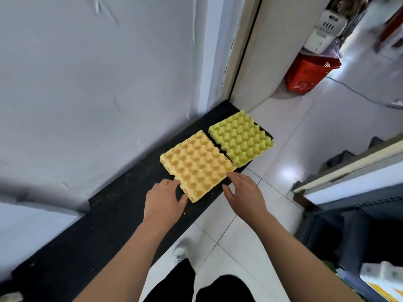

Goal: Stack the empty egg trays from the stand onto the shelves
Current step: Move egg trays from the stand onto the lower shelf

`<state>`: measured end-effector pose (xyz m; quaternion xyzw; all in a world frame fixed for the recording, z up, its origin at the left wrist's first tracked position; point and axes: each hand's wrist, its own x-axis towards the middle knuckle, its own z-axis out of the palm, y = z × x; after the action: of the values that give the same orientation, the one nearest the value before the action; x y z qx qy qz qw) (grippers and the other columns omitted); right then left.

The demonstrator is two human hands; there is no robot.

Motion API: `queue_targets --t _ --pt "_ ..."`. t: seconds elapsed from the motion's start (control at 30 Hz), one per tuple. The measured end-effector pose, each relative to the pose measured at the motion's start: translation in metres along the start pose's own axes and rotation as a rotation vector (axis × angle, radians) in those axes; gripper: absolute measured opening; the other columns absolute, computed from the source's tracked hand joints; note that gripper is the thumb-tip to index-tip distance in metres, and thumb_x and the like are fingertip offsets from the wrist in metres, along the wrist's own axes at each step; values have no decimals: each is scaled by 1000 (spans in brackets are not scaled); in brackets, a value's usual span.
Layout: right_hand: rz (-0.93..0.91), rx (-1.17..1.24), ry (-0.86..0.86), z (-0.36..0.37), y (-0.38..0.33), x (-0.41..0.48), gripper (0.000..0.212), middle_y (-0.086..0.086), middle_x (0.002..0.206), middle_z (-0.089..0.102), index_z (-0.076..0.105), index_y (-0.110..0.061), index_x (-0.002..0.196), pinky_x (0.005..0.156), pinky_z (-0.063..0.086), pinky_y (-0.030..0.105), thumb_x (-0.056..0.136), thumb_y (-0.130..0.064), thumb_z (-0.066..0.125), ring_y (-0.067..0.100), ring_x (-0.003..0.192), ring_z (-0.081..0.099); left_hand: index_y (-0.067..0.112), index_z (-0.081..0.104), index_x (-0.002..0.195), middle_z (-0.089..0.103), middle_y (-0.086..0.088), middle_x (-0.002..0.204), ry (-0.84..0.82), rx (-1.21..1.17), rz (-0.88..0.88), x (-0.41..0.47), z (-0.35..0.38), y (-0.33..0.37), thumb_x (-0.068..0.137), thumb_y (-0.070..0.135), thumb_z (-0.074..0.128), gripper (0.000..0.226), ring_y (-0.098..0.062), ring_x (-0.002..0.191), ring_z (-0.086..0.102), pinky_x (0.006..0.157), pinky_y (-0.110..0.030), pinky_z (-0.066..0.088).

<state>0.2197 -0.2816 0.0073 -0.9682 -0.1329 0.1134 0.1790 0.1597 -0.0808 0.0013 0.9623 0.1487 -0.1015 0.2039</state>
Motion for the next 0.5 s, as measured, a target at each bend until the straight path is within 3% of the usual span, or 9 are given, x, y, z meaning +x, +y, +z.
queue_targets --t 0.2,0.5 --pt "39 7 -106 6 49 80 47 6 140 48 45 -12 139 107 28 30 97 -32 48 22 131 39 22 47 139 53 1 132 -84 -93 -128 66 31 23 92 43 56 53 -20 117 51 97 -34 43" --pt "-99 -5 -366 41 115 206 50 3 144 42 36 -15 143 106 29 30 98 -34 45 20 133 34 23 39 144 42 -2 141 -119 -322 -534 139 115 45 87 40 64 64 -23 126 42 101 -41 41"
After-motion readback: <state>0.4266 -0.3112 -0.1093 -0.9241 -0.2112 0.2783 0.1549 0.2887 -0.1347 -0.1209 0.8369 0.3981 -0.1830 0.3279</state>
